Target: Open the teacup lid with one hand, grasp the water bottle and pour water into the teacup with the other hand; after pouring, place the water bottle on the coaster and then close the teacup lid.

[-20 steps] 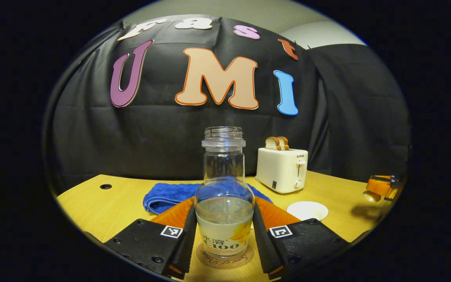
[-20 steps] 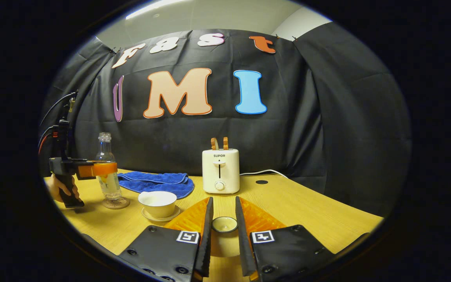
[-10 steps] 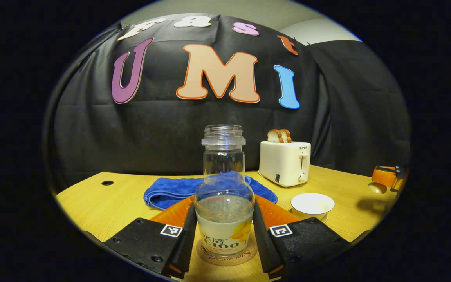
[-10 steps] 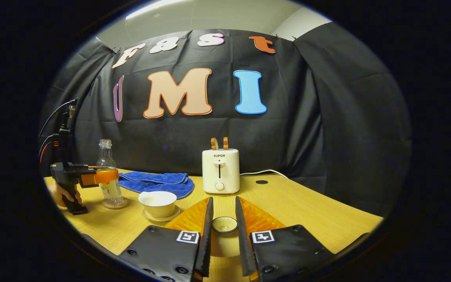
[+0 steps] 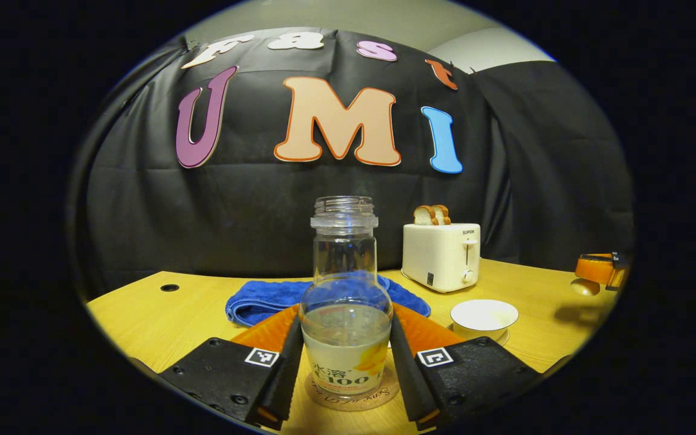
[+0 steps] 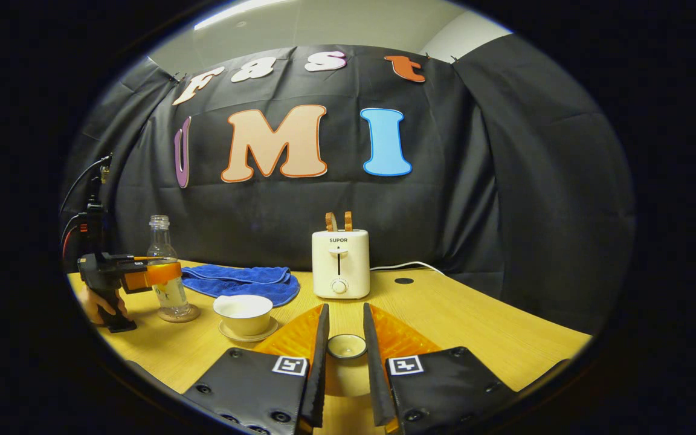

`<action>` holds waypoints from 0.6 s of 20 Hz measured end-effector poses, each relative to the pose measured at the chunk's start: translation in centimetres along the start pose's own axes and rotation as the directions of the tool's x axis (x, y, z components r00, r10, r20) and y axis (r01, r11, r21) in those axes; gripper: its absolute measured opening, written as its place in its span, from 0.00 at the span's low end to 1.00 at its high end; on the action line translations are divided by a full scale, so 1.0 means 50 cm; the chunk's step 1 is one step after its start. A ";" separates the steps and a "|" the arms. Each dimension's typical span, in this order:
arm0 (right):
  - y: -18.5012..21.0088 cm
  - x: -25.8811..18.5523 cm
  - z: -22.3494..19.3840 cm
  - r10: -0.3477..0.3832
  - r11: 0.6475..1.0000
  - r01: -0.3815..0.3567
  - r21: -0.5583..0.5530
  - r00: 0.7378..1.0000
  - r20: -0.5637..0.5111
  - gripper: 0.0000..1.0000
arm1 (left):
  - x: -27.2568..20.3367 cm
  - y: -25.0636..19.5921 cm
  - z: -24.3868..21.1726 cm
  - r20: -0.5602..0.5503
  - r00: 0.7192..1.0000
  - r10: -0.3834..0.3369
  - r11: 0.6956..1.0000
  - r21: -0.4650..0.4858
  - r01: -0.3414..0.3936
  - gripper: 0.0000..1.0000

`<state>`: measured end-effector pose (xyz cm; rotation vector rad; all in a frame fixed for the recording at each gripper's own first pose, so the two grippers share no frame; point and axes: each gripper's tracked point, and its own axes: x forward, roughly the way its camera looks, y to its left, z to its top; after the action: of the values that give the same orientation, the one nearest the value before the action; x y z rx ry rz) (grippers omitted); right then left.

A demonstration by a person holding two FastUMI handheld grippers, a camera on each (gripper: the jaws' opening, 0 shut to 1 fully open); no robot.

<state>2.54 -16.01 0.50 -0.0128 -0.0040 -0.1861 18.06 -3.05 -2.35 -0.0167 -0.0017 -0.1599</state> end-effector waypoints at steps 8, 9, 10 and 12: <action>0.000 0.000 0.000 0.000 1.000 0.000 -0.001 1.000 0.001 0.34 | -0.005 0.016 -0.002 -0.005 0.999 0.048 0.999 0.000 -0.048 0.95; 0.000 0.000 0.000 0.000 1.000 0.000 0.000 1.000 0.000 0.34 | -0.010 0.019 -0.001 -0.008 0.998 0.055 0.998 -0.004 -0.055 0.95; 0.000 0.000 0.000 0.000 1.000 0.000 -0.001 1.000 0.001 0.34 | -0.016 0.020 -0.002 -0.011 0.998 0.061 0.998 -0.003 -0.061 0.94; 0.002 -0.001 -0.001 0.005 1.000 -0.005 0.001 1.000 0.001 0.34 | -0.036 0.021 -0.001 -0.005 0.997 0.071 0.997 -0.001 -0.071 0.94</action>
<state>2.53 -15.91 0.47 -0.0124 -0.0047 -0.1814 16.44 -1.72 -2.41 -0.0174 0.0041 -0.0886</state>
